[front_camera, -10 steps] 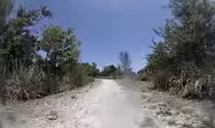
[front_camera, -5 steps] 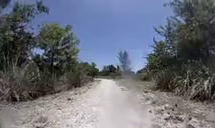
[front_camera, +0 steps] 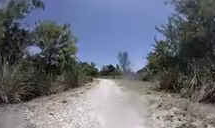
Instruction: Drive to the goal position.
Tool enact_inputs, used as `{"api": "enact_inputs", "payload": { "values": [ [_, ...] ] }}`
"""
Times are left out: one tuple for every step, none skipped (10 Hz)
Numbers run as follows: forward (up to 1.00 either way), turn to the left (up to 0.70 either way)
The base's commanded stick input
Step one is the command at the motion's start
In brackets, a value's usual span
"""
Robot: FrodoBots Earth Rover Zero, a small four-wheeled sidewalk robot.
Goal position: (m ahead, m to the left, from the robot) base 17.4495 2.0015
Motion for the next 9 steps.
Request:
{"api": "enact_inputs", "payload": {
  "values": [
    [0.45,0.00],
    [0.45,0.00],
    [0.45,0.00],
    [0.45,0.00],
    [0.45,0.00],
    [0.45,0.00],
    [0.45,0.00],
    [0.45,0.00],
    [0.45,0.00]
  ]
}}
